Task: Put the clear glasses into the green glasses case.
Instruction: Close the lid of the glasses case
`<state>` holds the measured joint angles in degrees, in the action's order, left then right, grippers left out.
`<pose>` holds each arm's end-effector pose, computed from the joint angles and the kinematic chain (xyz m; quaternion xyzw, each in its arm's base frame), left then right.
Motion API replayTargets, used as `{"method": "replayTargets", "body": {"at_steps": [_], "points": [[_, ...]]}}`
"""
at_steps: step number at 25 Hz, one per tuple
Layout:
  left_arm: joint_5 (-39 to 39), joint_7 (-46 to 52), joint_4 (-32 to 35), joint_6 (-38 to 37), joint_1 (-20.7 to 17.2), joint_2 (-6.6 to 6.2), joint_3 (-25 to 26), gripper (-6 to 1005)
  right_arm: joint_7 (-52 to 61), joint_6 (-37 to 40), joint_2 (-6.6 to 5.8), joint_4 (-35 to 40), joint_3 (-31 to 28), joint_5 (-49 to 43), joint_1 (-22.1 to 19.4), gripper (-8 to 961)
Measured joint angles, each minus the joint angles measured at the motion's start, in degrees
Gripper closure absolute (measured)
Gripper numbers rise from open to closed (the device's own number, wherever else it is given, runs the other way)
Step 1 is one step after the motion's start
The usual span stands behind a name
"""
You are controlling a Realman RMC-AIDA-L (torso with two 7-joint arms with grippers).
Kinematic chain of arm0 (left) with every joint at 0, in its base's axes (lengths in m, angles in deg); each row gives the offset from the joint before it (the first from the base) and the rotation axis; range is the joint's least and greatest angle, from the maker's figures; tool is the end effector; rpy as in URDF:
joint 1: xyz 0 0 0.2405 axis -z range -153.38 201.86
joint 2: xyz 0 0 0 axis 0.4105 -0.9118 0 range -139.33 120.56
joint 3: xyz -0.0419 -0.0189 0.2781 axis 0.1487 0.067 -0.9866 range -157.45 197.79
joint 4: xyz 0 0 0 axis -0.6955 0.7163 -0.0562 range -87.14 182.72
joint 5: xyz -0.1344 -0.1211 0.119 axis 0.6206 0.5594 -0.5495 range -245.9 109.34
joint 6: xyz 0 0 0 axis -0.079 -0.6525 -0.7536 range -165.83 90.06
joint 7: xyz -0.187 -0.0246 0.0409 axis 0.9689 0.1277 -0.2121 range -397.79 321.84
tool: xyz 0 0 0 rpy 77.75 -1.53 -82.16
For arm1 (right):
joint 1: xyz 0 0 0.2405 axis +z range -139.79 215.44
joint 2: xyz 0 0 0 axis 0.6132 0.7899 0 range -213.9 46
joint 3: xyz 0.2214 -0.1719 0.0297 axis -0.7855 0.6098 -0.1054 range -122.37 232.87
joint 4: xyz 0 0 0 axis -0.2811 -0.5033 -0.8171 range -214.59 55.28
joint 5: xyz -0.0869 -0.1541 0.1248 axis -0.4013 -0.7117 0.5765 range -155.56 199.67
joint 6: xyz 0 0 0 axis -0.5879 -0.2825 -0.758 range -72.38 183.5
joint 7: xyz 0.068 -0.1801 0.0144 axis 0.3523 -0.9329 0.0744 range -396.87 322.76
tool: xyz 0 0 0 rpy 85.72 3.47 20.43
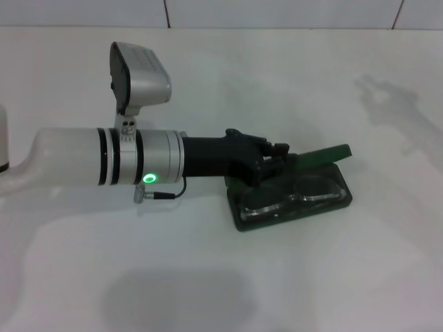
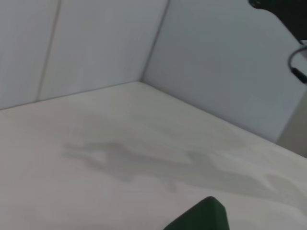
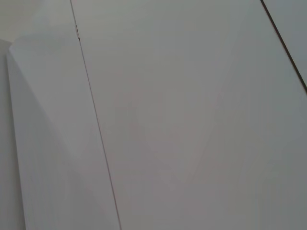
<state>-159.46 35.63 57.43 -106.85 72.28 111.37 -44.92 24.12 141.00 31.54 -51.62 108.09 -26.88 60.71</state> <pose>-0.1885 0.3831 -0.1724 -0.9457 -0.2307 -0.2232 0.0516 0.2597 0.3955 0.0726 -0.7226 0.1712 0.5454 0.3887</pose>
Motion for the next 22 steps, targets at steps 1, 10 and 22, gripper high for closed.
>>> {"method": "replayTargets", "body": {"at_steps": [1,10,22], "points": [[-0.2,-0.8,-0.2,-0.8,-0.2,0.0,0.0,784,0.0,0.0,-0.01,0.0,0.0,0.0,0.0,795],[0.2,-2.8,0.2,-2.8,-1.4,0.01,-3.4,783,0.0,0.3,-0.01,0.0,0.0,0.1,-0.2,795],[0.2,-5.4,0.3,-4.7,-2.1,0.0,-6.1,784,0.0,0.4,-0.01,0.0,0.0,0.3,-0.2,795]]}}
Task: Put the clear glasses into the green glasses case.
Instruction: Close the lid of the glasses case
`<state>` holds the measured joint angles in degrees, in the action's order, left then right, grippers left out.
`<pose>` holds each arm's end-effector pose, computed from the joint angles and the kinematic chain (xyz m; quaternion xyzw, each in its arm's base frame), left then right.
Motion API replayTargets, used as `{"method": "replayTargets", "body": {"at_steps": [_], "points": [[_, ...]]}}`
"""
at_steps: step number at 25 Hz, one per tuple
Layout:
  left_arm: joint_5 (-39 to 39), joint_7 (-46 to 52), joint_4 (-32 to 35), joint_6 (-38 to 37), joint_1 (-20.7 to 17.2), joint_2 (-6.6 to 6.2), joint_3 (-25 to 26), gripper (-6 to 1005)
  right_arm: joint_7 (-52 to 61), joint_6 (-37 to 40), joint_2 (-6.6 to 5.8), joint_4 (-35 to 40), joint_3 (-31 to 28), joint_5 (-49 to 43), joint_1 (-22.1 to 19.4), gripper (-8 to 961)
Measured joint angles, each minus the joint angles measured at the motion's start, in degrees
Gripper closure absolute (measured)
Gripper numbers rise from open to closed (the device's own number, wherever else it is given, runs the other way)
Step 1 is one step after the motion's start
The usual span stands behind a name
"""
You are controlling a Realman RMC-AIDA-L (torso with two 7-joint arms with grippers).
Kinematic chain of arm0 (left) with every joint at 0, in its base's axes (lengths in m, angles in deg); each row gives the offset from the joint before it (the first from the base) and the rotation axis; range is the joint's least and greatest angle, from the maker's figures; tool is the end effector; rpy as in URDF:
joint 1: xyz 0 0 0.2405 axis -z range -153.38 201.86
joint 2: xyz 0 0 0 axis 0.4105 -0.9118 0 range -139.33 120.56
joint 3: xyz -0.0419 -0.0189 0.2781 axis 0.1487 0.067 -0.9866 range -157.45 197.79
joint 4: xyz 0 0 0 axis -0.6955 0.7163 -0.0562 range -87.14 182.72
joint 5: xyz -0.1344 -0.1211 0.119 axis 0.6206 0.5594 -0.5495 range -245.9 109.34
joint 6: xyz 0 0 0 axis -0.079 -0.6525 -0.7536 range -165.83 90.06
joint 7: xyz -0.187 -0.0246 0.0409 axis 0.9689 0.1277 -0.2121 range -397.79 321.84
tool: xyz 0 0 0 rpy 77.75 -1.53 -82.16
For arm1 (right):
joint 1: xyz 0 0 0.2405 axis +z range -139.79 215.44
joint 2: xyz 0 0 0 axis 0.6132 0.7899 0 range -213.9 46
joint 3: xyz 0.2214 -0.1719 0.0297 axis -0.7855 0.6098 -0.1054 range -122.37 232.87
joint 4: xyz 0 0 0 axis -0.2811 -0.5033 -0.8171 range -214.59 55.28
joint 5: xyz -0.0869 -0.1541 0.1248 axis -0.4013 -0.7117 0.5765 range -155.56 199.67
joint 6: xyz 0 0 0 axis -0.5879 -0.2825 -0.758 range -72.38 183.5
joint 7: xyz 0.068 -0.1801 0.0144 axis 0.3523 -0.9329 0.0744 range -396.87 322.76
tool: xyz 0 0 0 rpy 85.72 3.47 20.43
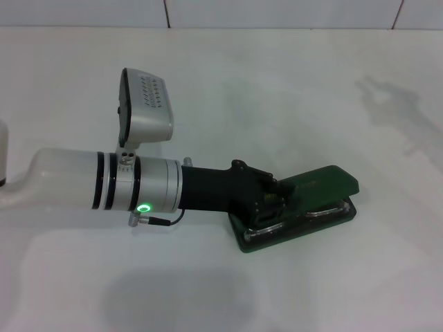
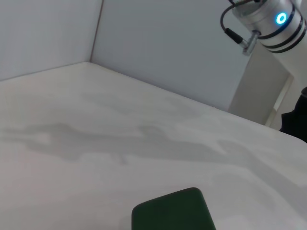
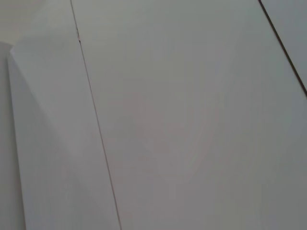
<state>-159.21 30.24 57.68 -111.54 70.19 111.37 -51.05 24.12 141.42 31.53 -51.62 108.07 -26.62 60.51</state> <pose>-0.1983 0.3501 -0.1790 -0.9630 -0.1730 -0.2066 0.0041 0.2601 0.3938 0.0738 -0.7210 0.1699 0.5478 0.3889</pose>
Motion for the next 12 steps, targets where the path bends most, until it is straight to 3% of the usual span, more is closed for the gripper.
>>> {"method": "replayTargets", "body": {"at_steps": [12], "points": [[0.4,-1.3,0.1,-0.3,-0.2,0.0,-3.5,784,0.0,0.0,0.0,0.0,0.0,0.0,0.0,794]]}}
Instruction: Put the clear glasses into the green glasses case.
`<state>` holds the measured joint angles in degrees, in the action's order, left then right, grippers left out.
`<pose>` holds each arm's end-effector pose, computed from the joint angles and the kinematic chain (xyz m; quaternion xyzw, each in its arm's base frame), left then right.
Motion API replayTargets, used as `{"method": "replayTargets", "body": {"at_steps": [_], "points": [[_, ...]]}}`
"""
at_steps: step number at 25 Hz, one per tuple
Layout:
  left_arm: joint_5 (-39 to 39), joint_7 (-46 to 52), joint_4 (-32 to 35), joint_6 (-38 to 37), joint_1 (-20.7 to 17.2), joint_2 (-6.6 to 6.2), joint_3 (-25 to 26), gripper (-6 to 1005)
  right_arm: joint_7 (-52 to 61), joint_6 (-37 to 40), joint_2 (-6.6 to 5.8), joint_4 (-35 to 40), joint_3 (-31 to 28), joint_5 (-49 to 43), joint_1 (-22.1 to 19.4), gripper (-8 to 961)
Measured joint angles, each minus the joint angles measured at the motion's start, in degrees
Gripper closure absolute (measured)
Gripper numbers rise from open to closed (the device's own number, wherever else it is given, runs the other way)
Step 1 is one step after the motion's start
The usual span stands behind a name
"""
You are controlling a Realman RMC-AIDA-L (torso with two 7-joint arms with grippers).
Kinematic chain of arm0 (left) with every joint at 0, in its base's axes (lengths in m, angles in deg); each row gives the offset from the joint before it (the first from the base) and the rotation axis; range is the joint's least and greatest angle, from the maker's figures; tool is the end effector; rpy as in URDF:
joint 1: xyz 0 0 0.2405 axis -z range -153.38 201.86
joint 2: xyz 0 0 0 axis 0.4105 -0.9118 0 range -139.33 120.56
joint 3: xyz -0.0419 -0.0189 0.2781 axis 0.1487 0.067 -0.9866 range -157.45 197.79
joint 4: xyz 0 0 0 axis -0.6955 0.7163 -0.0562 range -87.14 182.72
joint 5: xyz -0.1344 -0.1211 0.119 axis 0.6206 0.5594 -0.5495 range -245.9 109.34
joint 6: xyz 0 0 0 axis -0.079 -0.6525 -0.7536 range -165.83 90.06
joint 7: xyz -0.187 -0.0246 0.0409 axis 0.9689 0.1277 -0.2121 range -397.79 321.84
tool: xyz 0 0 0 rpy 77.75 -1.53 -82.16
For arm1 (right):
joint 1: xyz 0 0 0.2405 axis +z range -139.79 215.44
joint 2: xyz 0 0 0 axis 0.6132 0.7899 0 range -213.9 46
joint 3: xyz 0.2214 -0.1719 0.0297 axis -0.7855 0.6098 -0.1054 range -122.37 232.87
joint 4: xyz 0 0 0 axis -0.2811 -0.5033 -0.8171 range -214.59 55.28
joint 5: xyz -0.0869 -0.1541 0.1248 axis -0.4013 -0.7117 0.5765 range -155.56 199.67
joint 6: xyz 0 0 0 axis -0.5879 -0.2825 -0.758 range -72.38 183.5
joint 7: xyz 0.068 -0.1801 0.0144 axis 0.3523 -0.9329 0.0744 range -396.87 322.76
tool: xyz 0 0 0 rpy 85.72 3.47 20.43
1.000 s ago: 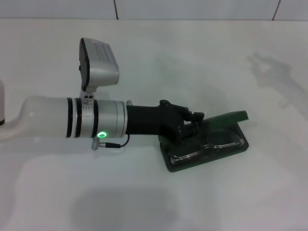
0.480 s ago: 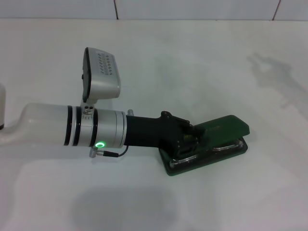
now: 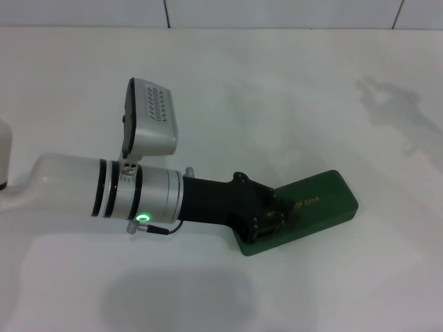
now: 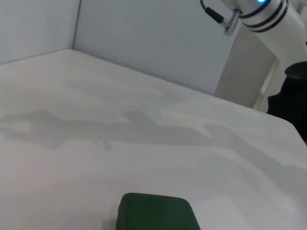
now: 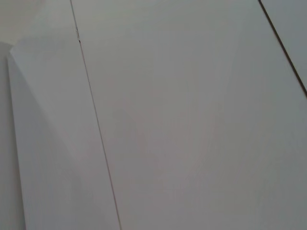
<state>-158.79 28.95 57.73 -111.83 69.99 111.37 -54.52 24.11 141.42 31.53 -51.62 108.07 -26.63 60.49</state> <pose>-0.2029 0.3406 -0.1833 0.9697 0.1529 0.1899 0.0112 0.2602 0.3938 0.0737 -0.7210 0.1700 0.5477 0.3890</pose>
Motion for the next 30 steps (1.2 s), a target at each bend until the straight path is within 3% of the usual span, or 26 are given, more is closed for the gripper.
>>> {"method": "replayTargets", "body": {"at_steps": [7,9,13,14,15,16,20,25,30], "points": [[4.1,-3.2,2.2,-7.7,-2.0,-0.3,-0.1,771,0.0,0.2,-0.08,0.1,0.5,-1.9,-0.1,794],[6.4,-2.2,6.7,-11.4,-5.0,-0.83,0.4,765,0.0,0.5,-0.18,0.5,0.6,-4.9,0.1,794],[10.3,1.6,21.0,-20.4,-14.5,-2.49,3.3,752,0.0,1.4,-0.21,2.1,0.7,-13.9,1.1,794],[10.3,1.6,21.0,-20.4,-14.5,-2.49,3.3,749,0.2,2.9,-0.21,3.6,1.1,-19.8,1.5,794],[10.3,1.6,21.0,-20.4,-14.5,-2.49,3.3,746,0.2,2.9,-0.21,3.6,1.1,-19.8,1.5,783],[12.8,2.4,29.0,-31.2,-20.0,-4.71,7.7,743,0.5,3.9,-0.23,4.3,1.3,-22.3,1.8,771],[14.6,1.1,29.6,-34.9,-22.7,-5.57,11.9,723,3.4,10.5,-0.1,6.2,1.5,-29.2,2.7,726],[12.1,0.6,29.9,-34.9,-23.8,-6.11,12.7,657,7.6,16.9,0.09,9.4,4.4,-31.6,1.6,670],[8.0,2.2,29.1,-34.7,-23.1,-6.37,15.3,527,10.8,17.8,0.45,17.1,9.3,-31.3,-1.6,492]]}}
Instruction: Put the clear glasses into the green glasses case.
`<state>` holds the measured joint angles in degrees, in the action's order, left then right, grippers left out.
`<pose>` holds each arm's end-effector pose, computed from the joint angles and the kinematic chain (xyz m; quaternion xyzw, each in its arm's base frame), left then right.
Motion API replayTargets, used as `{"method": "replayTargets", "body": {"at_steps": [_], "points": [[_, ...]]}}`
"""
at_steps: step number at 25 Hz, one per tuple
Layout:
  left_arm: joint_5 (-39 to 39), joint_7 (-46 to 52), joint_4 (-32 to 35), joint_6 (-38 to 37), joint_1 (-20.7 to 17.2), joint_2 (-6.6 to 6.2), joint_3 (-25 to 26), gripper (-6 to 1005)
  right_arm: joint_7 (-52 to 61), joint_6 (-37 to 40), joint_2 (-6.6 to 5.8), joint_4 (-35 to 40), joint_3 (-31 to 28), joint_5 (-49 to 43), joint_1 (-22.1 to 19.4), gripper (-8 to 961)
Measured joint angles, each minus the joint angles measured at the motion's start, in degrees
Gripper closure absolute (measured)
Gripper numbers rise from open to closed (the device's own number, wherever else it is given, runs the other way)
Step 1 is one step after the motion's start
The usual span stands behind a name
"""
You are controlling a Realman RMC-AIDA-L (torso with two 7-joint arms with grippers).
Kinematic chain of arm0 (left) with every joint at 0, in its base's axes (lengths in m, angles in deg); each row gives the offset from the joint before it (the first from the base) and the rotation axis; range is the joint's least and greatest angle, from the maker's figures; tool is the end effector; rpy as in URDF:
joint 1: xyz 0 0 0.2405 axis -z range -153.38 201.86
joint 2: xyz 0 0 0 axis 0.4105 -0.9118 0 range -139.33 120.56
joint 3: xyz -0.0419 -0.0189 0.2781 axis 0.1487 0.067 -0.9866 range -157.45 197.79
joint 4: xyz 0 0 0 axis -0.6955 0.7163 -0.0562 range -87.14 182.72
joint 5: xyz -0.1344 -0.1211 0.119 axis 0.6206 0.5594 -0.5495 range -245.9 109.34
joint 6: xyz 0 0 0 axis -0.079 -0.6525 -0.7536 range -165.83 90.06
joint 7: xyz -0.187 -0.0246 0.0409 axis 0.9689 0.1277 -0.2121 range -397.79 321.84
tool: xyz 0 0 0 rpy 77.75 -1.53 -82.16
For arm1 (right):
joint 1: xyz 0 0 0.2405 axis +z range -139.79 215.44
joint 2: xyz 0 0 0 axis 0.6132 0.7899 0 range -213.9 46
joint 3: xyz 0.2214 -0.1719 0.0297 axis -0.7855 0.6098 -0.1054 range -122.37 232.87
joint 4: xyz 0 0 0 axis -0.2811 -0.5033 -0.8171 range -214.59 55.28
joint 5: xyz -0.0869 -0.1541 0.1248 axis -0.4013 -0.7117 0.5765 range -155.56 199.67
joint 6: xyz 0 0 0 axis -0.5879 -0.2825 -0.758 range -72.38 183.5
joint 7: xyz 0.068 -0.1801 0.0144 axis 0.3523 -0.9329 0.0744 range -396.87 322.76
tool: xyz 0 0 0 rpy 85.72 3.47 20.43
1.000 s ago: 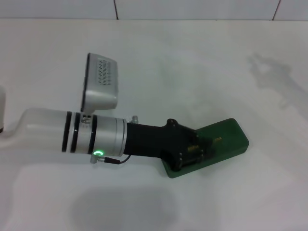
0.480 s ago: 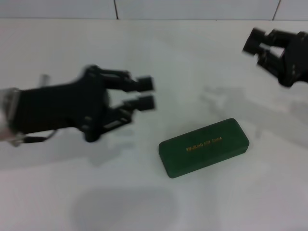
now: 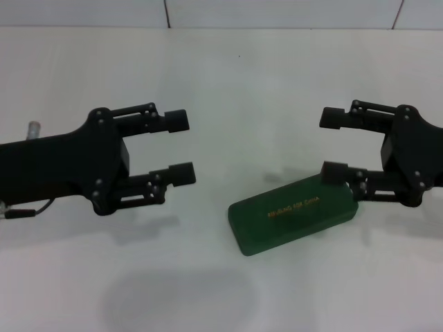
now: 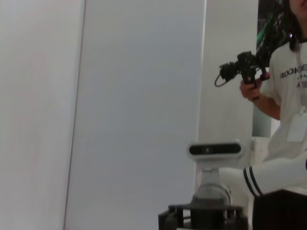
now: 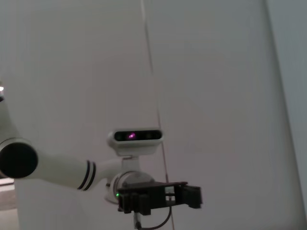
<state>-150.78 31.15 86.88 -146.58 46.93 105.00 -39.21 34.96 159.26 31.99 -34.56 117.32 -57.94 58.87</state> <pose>-0.2141 0.2979 -0.0075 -0.9071 -0.0494 -0.4166 0.0351 0.2025 0.3069 -0.0115 -0.9083 0.0511 0.4110 0.0590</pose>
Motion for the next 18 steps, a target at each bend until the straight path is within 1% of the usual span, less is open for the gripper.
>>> {"method": "replayTargets", "body": {"at_steps": [1,2,6,8,11,15,18], "points": [[0.0,0.0,0.0,0.0,0.0,0.0,0.0,501,0.7,-0.1,0.0,1.1,0.4,0.0,-0.3,456],[-1.5,0.2,0.0,0.0,0.3,0.12,0.6,475,1.4,-0.1,0.0,2.0,0.8,0.0,-0.6,408],[-3.0,1.8,0.2,0.1,0.8,0.18,0.9,379,4.0,0.2,-0.03,4.7,1.8,-0.2,-0.9,217],[-3.6,2.4,0.4,0.1,0.8,0.17,0.9,332,5.3,0.4,-0.1,6.0,2.2,-0.3,-1.2,167],[-4.0,2.9,0.6,0.0,0.8,0.09,0.9,332,7.2,0.7,-0.19,8.4,2.5,-0.4,-2.3,91],[-4.0,2.9,0.6,-0.1,0.7,0.07,0.8,333,8.3,0.8,-0.19,10.2,2.5,-0.4,-3.1,94],[-4.1,3.0,0.5,-0.2,0.6,0.16,0.9,333,8.5,0.3,-0.18,10.1,3.0,-0.5,-2.8,96]]}}
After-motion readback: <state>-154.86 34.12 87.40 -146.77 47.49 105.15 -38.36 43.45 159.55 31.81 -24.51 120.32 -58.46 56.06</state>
